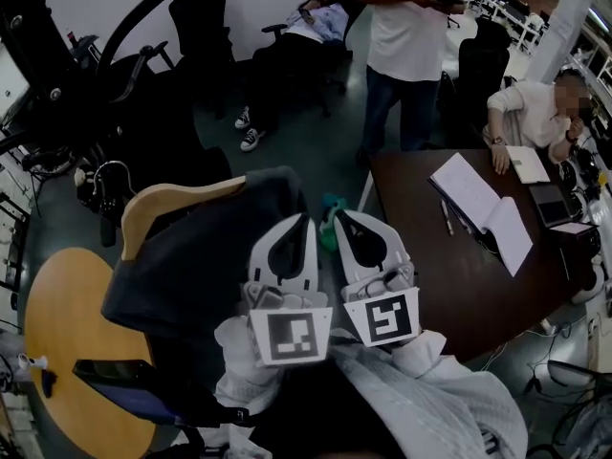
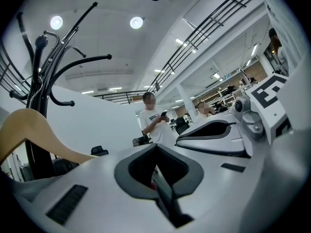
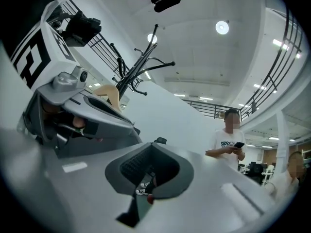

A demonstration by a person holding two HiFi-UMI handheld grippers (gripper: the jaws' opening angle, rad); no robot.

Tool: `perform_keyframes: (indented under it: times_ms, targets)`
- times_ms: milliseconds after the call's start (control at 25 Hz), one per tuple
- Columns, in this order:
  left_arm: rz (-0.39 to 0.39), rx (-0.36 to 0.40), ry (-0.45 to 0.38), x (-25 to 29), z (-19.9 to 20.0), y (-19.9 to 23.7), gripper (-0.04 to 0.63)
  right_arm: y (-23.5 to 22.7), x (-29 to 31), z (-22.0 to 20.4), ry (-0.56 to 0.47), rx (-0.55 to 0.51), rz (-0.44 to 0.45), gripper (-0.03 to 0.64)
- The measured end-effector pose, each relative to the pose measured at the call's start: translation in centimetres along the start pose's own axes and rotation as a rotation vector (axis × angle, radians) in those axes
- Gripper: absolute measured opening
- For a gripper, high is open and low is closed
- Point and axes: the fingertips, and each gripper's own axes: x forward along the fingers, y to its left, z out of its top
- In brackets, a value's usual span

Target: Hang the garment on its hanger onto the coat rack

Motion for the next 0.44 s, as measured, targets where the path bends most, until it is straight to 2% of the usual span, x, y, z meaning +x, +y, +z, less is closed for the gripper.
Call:
perform_keyframes:
  times_ms: [240,440]
  targets:
    - [0.009,-0.002,0.034,0.2,-0.9,0.3,0.005,0.0,0.6,0.0,-0.021,0.024,0.011,0.0]
    - [-0.021,0.01,0.031,0.4,-1.5,0.7,0.005,-0.1,0.9,-0.6,-0.012,0.064,-0.036,0.0]
